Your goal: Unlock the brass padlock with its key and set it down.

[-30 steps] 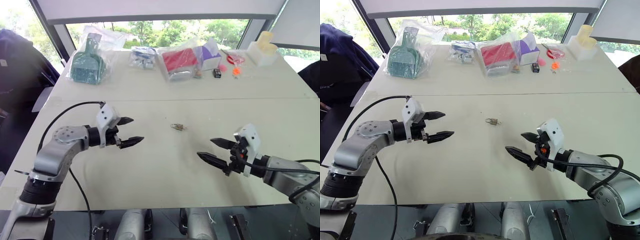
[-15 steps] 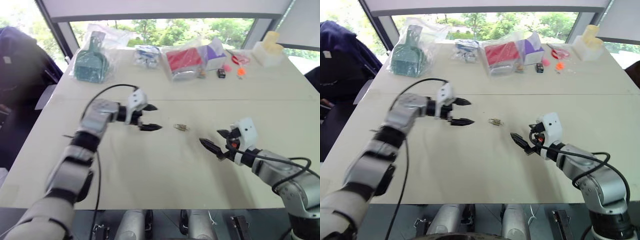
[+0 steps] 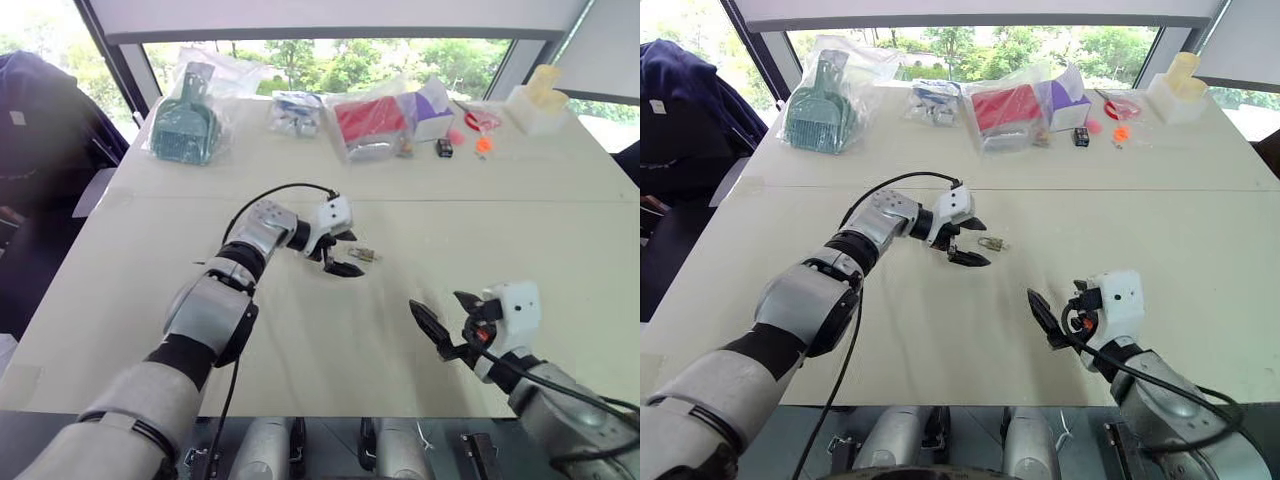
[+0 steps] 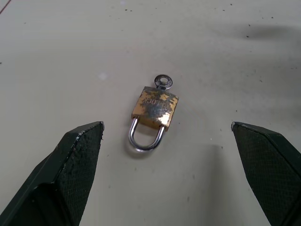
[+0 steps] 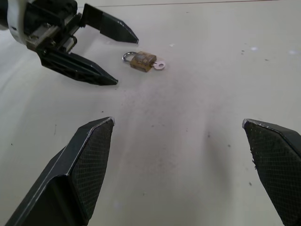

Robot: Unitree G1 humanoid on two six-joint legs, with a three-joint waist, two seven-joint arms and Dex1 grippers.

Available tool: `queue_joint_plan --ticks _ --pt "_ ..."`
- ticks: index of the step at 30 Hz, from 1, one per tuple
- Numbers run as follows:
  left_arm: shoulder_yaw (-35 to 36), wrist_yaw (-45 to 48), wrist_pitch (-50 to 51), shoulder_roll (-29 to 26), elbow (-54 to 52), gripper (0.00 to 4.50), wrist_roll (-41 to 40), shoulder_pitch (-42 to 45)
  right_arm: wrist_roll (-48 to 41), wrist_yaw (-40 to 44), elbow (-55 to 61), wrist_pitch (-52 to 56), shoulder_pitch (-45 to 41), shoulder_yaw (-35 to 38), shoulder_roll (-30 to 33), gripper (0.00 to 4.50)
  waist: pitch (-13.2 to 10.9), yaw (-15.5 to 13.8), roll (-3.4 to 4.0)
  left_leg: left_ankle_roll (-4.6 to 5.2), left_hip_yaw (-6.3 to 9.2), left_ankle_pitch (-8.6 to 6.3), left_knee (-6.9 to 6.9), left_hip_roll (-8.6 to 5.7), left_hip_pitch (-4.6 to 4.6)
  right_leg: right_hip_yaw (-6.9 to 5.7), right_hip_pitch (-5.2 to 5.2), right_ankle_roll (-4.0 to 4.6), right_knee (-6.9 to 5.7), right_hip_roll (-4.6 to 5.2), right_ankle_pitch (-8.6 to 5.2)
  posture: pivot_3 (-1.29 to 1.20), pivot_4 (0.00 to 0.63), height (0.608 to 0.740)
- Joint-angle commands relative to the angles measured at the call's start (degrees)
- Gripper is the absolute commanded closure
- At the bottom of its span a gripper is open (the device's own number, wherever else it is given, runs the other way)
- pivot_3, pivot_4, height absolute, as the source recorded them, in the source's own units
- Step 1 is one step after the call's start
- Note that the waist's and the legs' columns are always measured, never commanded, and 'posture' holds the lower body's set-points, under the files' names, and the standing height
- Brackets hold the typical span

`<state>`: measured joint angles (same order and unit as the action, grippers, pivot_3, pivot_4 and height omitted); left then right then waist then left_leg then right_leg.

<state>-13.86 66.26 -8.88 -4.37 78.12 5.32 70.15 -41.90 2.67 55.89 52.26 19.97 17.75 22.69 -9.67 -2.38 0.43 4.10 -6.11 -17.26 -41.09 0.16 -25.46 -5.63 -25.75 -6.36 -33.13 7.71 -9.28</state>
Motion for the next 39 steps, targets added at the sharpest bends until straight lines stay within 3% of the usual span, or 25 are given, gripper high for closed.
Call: queue_joint_plan --ticks 1,10,15,23,31,39 --pt "1.4 -3.6 0.7 2.0 0.0 0.02 1.9 1.9 -2.7 -3.8 4.1 -4.1 5.3 1.0 0.5 0.02 0.0 0.1 -0.03 0.01 0.0 -0.01 0.0 0.0 -0.01 0.0 0.0 0.0 0.01 0.0 0.0 0.0 0.15 0.735" --pt "0.5 -3.2 3.8 2.8 0.6 0.02 7.1 0.3 -7.4 -14.1 4.1 -19.0 15.1 -4.3 8.5 0.02 0.0 0.3 -0.08 0.0 -0.01 -0.01 0.0 0.11 0.16 0.0 0.1 0.02 0.03 -0.05 -0.02 0.0 0.15 0.735" --pt "-0.5 -1.7 2.3 1.3 0.5 1.25 9.5 -1.0 -8.8 -17.0 4.1 -19.9 14.0 -5.3 11.1 0.0 0.1 0.2 -0.12 0.0 -0.01 -0.01 0.01 0.12 0.16 0.0 0.1 0.02 0.04 -0.06 -0.02 0.0 0.15 0.735" --pt "0.2 -0.7 1.4 0.3 0.4 1.25 10.3 -1.5 -9.9 -17.6 3.4 -15.8 8.9 -4.5 11.1 0.0 0.1 0.3 -0.21 0.0 -0.01 -0.01 0.01 0.14 0.17 0.0 0.1 0.03 0.03 -0.08 -0.02 0.0 0.15 0.735" --pt "0.5 -3.6 0.6 1.8 0.2 3.72 10.1 -2.3 -8.9 -16.5 1.5 -13.3 4.6 -5.7 9.4 0.0 0.2 0.1 -0.26 0.0 -0.01 -0.01 0.0 0.13 0.17 0.0 0.13 0.03 0.03 -0.08 -0.02 0.0 0.15 0.735" --pt "0.5 -8.2 -3.0 3.3 -0.2 3.72 10.5 -3.2 -8.0 -15.3 0.2 -12.0 2.3 -6.1 7.9 0.0 0.3 0.0 -0.41 0.0 0.01 -0.01 -0.06 0.12 0.35 -0.02 0.39 0.03 0.1 -0.03 -0.02 0.0 0.15 0.735"
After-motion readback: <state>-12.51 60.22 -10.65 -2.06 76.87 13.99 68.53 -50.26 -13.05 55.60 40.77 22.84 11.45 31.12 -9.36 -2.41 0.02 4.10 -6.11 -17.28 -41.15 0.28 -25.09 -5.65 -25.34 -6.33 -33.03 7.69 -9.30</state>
